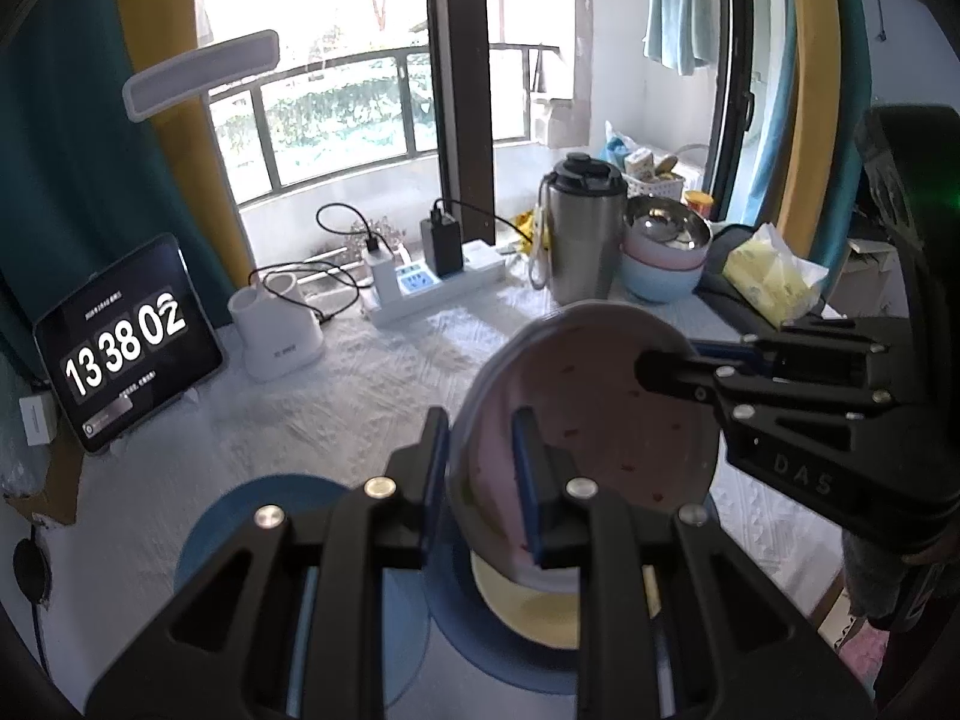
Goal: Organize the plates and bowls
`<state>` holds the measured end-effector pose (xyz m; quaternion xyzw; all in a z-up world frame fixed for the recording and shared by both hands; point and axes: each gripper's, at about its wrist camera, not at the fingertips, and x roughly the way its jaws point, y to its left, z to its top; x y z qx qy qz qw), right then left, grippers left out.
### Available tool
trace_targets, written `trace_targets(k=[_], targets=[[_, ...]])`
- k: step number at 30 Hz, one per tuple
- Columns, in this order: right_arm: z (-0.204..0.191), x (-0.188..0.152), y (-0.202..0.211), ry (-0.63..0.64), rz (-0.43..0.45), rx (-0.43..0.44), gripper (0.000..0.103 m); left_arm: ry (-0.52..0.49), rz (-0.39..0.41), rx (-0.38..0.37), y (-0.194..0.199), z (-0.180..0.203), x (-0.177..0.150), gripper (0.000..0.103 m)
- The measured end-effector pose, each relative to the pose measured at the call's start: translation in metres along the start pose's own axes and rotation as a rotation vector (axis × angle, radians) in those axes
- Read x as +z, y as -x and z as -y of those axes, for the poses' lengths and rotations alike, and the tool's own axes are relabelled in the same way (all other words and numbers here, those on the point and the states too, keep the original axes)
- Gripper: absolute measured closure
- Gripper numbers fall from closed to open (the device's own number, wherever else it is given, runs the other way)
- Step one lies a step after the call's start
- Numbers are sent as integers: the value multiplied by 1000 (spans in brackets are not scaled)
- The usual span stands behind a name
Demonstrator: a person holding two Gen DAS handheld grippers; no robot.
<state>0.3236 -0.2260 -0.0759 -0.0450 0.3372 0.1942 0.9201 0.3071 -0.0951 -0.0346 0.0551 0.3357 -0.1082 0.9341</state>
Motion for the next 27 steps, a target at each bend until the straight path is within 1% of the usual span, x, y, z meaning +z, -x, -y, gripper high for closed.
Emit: trace_targets(k=[16, 27], targets=[[0, -33, -14, -41, -58, 26, 92, 6, -52, -5, -9, 5, -31, 81], [-1, -40, -21, -52, -89, 34, 92, 5, -61, -3, -8, 5, -38, 81]])
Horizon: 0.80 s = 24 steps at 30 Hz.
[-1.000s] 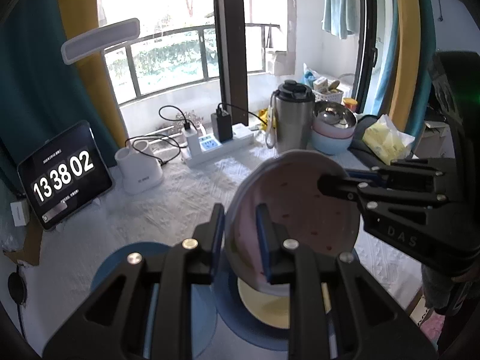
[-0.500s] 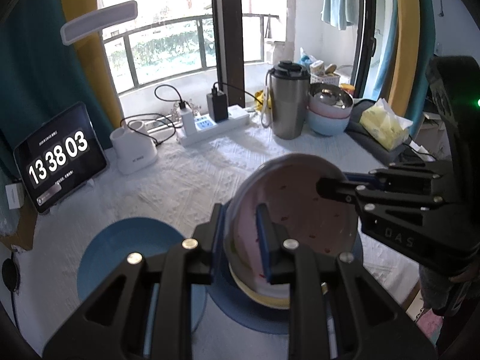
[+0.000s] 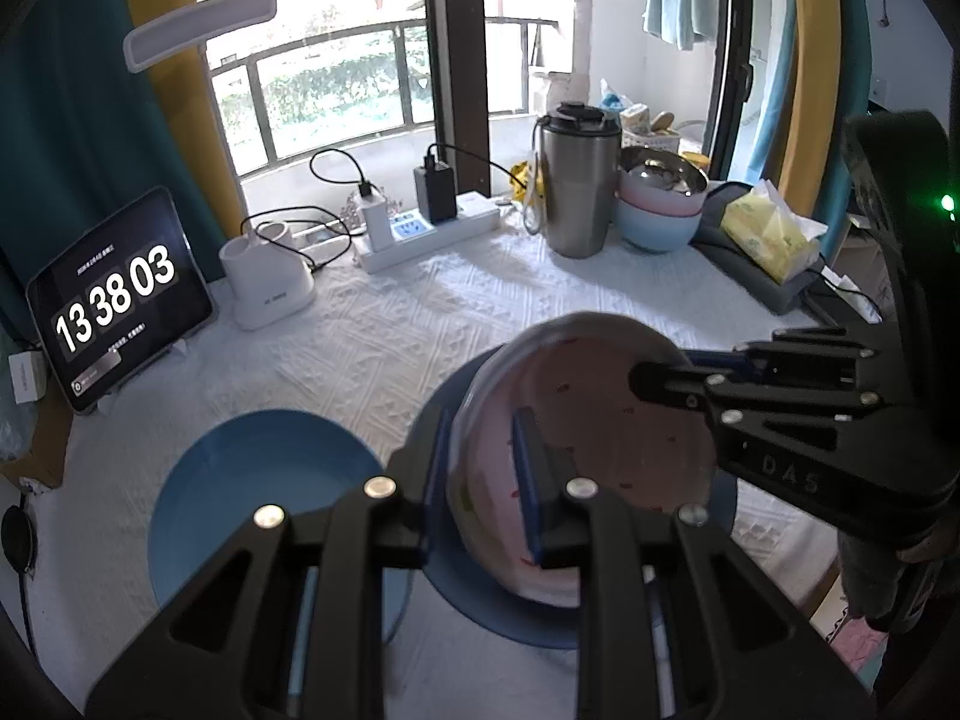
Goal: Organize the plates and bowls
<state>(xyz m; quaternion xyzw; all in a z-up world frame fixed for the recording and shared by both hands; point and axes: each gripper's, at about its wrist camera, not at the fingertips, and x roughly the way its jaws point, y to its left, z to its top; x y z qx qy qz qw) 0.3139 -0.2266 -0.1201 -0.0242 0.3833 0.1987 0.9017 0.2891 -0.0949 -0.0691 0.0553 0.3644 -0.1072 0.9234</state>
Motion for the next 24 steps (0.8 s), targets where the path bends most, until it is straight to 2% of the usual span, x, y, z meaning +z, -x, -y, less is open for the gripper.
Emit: trace_targets(k=[7, 14, 24], targets=[[2, 7, 7, -28, 10, 24, 91, -4, 4, 0, 5, -2, 4, 81], [-2, 7, 14, -11, 1, 10, 91, -12, 7, -11, 14, -1, 3, 81], [-6, -2, 4, 2, -27, -23, 91, -23, -22, -8, 2, 1, -3, 81]])
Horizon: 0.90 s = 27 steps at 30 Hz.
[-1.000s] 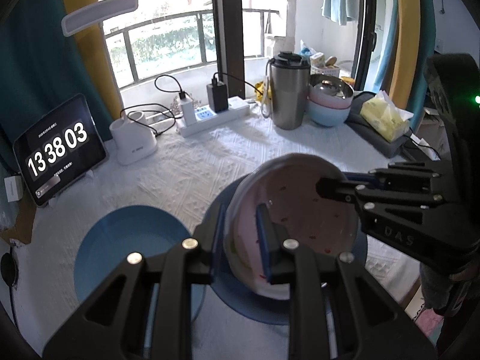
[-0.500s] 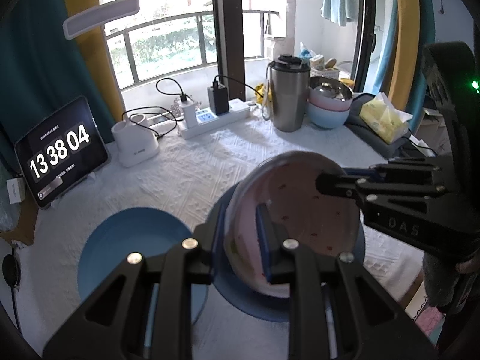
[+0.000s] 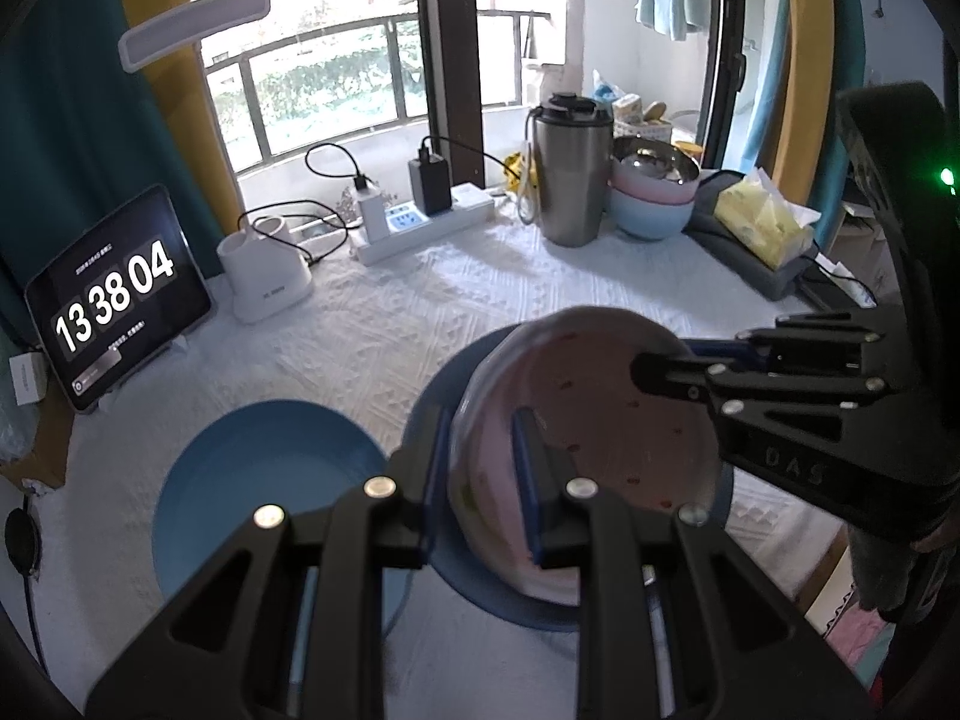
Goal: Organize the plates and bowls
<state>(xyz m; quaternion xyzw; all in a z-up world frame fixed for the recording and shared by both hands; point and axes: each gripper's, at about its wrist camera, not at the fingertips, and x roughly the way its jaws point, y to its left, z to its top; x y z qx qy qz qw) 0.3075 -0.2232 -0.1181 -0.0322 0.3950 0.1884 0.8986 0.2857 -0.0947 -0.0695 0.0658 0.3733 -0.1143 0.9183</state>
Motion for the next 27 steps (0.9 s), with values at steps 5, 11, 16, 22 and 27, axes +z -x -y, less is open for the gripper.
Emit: trace_targets(k=[5, 11, 16, 22, 27], targets=[[0, -1, -6, 9, -11, -8, 91, 3, -18, 4, -10, 0, -2, 81], [4, -5, -17, 6, -32, -12, 90, 3, -43, -1, -21, 1, -5, 81], [5, -5, -19, 6, -31, -15, 90, 5, -51, -5, -26, 1, -5, 81], [4, -6, -25, 19, -33, -36, 88, 4, -57, -16, -32, 1, -6, 81], [6, -7, -30, 23, -45, -37, 87, -7, -48, -28, -29, 5, -3, 81]])
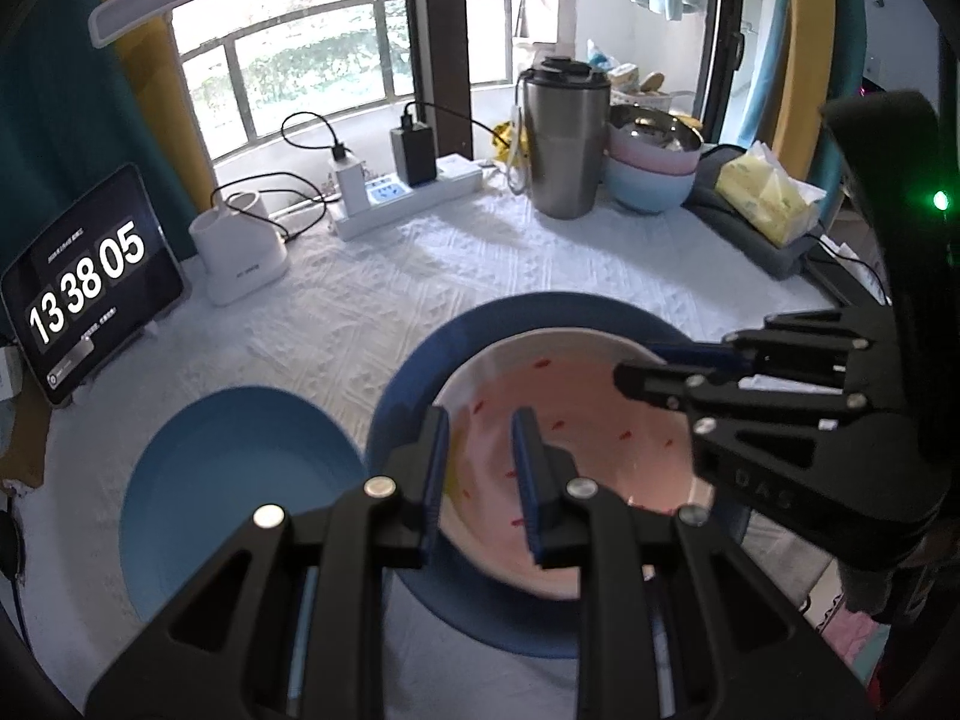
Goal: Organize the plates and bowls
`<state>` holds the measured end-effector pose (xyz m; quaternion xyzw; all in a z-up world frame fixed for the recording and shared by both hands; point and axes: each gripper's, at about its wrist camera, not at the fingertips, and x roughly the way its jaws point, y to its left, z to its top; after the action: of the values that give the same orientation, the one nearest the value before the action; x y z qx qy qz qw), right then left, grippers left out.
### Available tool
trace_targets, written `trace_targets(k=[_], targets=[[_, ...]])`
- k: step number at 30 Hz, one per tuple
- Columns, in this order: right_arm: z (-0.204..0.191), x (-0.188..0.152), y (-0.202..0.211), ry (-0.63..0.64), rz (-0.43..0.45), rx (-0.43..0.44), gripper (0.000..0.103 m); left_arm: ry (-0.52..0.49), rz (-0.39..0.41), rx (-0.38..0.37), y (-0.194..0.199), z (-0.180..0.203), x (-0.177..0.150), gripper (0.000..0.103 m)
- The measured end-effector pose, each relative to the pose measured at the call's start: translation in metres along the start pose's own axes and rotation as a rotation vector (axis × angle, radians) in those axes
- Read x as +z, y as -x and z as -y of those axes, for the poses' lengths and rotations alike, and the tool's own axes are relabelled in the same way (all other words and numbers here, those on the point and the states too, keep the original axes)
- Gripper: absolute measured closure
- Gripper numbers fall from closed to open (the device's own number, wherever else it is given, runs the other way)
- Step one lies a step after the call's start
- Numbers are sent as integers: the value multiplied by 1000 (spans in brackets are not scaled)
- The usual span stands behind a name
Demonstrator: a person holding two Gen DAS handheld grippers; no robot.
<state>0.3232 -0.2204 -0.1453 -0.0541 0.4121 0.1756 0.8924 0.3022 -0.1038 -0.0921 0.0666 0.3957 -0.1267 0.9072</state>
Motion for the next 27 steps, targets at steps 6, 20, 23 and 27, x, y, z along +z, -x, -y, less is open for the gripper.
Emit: trace_targets(k=[6, 20, 23, 27], targets=[[2, 0, -1, -5, -3, 9, 87, 10, -2, 1, -1, -2, 1, 80], [-2, 2, 14, -8, 18, 7, 78, 49, 16, 4, 13, -8, 2, 79], [-2, 2, 19, -9, 27, 1, 77, 55, 29, 9, 19, -8, 2, 79], [-5, 2, 28, -9, 41, -3, 75, 64, 50, 16, 28, -10, 1, 76]])
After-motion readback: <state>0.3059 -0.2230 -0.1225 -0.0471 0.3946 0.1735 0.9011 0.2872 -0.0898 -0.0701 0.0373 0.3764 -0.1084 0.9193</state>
